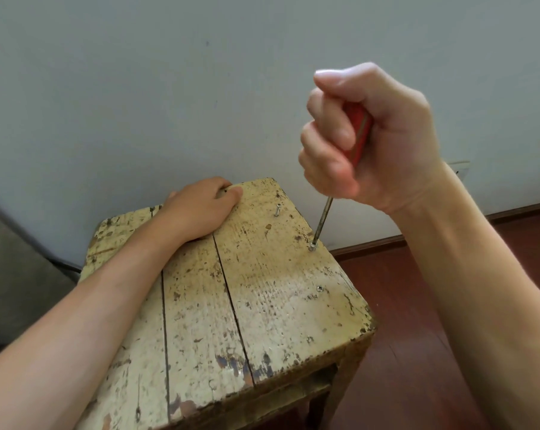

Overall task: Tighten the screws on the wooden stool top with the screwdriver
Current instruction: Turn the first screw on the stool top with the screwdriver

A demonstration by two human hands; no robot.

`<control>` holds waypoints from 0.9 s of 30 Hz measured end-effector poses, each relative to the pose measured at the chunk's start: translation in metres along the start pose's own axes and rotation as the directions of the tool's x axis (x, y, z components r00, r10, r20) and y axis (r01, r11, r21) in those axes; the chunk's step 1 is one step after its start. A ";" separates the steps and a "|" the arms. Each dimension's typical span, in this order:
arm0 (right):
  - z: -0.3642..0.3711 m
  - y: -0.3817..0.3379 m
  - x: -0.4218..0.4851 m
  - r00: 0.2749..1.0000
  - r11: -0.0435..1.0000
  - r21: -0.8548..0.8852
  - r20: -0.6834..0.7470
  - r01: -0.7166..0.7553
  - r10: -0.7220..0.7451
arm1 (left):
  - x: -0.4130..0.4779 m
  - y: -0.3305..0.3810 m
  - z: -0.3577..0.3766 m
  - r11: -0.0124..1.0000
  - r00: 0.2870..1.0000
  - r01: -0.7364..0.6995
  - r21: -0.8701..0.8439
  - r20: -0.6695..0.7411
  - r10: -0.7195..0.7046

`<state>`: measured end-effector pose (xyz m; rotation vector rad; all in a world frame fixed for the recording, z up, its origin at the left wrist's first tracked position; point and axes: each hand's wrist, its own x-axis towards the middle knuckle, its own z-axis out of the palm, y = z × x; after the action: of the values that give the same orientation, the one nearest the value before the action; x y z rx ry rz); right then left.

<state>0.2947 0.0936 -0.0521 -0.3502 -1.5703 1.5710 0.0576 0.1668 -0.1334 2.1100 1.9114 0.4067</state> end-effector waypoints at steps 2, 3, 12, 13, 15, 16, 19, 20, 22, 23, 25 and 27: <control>0.003 0.001 0.000 1.000 1.000 -0.026 -0.008 -0.017 0.017 | 0.000 0.000 0.000 1.000 1.000 0.003 0.004 0.003 -0.003; 0.004 0.002 0.000 1.000 0.999 -0.034 -0.019 -0.016 0.016 | 0.000 0.000 0.000 1.000 1.000 0.003 0.006 0.002 -0.003; 0.013 0.006 -0.016 0.923 0.987 -0.004 -0.356 0.158 -0.149 | -0.001 0.002 -0.002 1.000 1.000 -0.004 0.008 0.005 0.004; 0.015 0.007 -0.018 0.897 0.984 -0.010 -0.410 0.178 -0.166 | -0.001 0.002 -0.002 1.000 1.000 -0.005 0.006 0.005 0.005; 0.021 0.010 -0.022 0.811 0.975 -0.033 -0.548 0.221 -0.203 | -0.002 0.003 -0.002 1.000 1.000 -0.005 0.000 0.002 0.005; 0.024 0.012 -0.023 0.751 0.969 -0.051 -0.623 0.241 -0.219 | -0.003 0.003 -0.002 1.000 1.000 -0.005 0.001 0.001 0.005; 0.032 0.017 -0.026 0.625 0.958 -0.102 -0.738 0.267 -0.253 | -0.004 0.005 -0.003 1.000 1.000 -0.001 0.008 -0.001 0.001; 0.033 0.018 -0.027 0.633 0.959 -0.109 -0.730 0.262 -0.256 | -0.004 0.005 -0.004 1.000 1.000 -0.002 0.009 -0.001 0.002; 0.028 0.015 -0.027 0.733 0.970 -0.092 -0.640 0.225 -0.231 | -0.004 0.005 -0.004 1.000 1.000 -0.007 0.006 0.000 0.007; 0.022 0.011 -0.027 0.801 0.978 -0.060 -0.566 0.198 -0.197 | -0.003 0.006 -0.004 1.000 1.000 -0.009 0.003 -0.001 0.009; 0.007 0.006 -0.024 0.905 0.990 0.030 -0.408 0.141 -0.117 | -0.003 0.005 -0.004 1.000 1.000 -0.009 0.004 -0.001 0.009; -0.006 0.002 -0.021 0.961 0.991 0.086 -0.268 0.097 -0.071 | -0.003 0.005 -0.003 1.000 1.000 -0.007 0.010 0.000 0.007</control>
<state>0.3101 0.0828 -0.0627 -0.4145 -1.2817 1.4643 0.0603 0.1636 -0.1289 2.1235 1.9109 0.3990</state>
